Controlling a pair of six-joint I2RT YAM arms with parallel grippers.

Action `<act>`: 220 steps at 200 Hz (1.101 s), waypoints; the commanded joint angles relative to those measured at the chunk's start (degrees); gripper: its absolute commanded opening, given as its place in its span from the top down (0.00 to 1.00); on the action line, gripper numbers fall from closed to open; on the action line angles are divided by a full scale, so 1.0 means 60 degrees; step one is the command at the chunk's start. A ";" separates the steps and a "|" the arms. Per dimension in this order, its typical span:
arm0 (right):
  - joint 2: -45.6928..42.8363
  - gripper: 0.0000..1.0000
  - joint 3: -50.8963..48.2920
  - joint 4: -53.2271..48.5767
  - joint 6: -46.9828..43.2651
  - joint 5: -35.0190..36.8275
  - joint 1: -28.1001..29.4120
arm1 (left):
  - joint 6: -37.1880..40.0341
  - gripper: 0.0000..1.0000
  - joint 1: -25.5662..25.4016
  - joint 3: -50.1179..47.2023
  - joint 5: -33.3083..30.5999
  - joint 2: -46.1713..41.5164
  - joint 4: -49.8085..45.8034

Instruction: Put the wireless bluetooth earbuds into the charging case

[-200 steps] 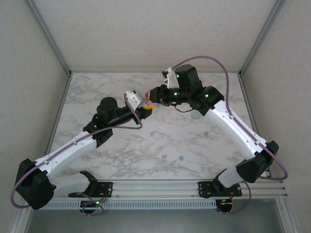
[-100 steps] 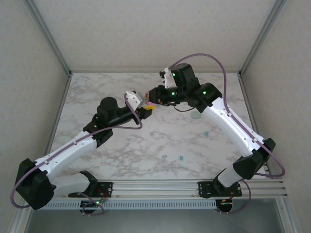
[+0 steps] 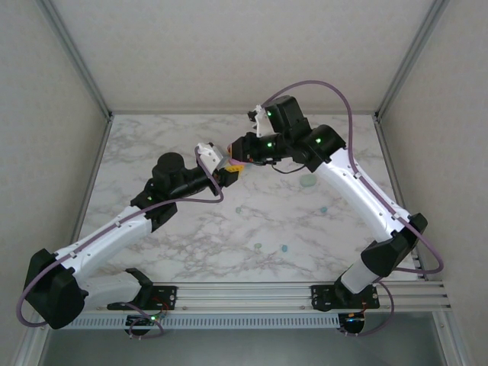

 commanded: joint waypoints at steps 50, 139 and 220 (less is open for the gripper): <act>-0.0008 0.73 0.0541 -0.0528 -0.0068 0.0553 0.0310 | 0.0020 0.72 -0.0079 0.0286 -0.0188 -0.0001 0.0371; -0.0386 0.69 0.0534 -0.0366 0.0008 0.0886 0.0310 | 0.0004 0.72 -0.0079 0.0242 -0.0212 -0.0015 0.0354; -0.0867 0.66 0.0401 0.0085 -0.0191 0.1145 0.0310 | -0.0015 0.72 -0.0079 0.0242 -0.0190 -0.0031 0.0340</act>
